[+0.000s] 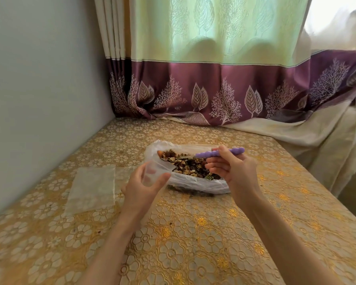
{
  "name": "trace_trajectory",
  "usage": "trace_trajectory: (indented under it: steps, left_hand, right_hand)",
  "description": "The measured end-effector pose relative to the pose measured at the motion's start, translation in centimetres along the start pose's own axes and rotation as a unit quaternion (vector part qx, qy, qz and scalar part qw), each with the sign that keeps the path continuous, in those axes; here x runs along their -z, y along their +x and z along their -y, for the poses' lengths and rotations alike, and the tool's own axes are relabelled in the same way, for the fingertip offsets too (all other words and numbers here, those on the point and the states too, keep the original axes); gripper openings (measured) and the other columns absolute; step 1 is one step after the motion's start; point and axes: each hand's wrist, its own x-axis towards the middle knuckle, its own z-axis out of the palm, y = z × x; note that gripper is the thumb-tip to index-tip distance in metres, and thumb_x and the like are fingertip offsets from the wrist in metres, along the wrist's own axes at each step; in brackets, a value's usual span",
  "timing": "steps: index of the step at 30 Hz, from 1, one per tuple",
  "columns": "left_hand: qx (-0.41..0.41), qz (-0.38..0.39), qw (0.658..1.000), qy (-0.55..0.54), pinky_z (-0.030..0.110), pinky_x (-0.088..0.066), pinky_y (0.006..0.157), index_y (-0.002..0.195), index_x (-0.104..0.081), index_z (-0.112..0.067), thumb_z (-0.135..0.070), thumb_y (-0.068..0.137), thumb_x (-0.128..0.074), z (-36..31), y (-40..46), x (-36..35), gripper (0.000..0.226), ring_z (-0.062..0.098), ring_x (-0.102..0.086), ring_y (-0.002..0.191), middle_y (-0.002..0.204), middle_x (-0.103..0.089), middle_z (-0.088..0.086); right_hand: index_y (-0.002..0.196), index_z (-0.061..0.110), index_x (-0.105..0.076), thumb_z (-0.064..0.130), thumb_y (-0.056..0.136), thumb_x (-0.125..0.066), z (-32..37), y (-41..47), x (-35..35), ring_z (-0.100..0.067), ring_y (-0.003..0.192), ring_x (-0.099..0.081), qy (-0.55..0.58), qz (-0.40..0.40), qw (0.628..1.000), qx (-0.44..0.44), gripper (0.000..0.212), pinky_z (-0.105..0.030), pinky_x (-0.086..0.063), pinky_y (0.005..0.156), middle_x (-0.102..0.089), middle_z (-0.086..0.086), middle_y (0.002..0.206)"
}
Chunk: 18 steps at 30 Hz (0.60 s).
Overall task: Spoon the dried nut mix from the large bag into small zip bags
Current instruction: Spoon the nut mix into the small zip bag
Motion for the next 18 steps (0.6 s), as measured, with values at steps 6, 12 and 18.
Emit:
trace_trajectory:
  steps: [6,12,18]
  left_hand:
    - [-0.026,-0.002,0.999,-0.022,0.011,-0.045,0.074,0.099,-0.051,-0.042,-0.072,0.061,-0.062,-0.9,-0.2,0.0,0.05,-0.011,-0.057,0.087,0.101,-0.06,-0.018]
    - [-0.028,-0.029,0.998,-0.053,0.017,-0.055,0.062,0.12,-0.052,-0.023,-0.057,0.062,-0.067,-1.1,-0.2,0.3,0.069,-0.004,-0.061,0.066,0.087,-0.063,-0.011]
    - [-0.027,-0.028,0.999,-0.033,0.052,-0.05,0.09,0.123,-0.051,-0.019,-0.06,0.065,-0.065,-1.0,-0.2,0.4,0.073,0.027,-0.06,0.106,0.116,-0.061,-0.001]
  right_hand:
    - [0.085,0.002,-0.065,0.009,0.095,-0.051,0.7,-0.6,-1.5,-0.016,0.059,-0.063,-0.058,0.095,0.993,0.042,0.018,-0.019,-0.054,0.056,-0.074,-0.01,0.079]
    - [0.094,0.002,-0.063,0.001,0.093,-0.05,0.9,-0.4,-1.6,-0.014,0.061,-0.063,-0.075,0.129,0.987,0.051,0.013,-0.019,-0.053,0.057,-0.073,-0.003,0.073]
    - [0.091,-0.002,-0.062,0.005,0.094,-0.049,1.2,0.3,-0.4,-0.017,0.059,-0.06,-0.032,0.087,0.994,0.055,0.014,-0.018,-0.051,0.054,-0.073,-0.013,0.081]
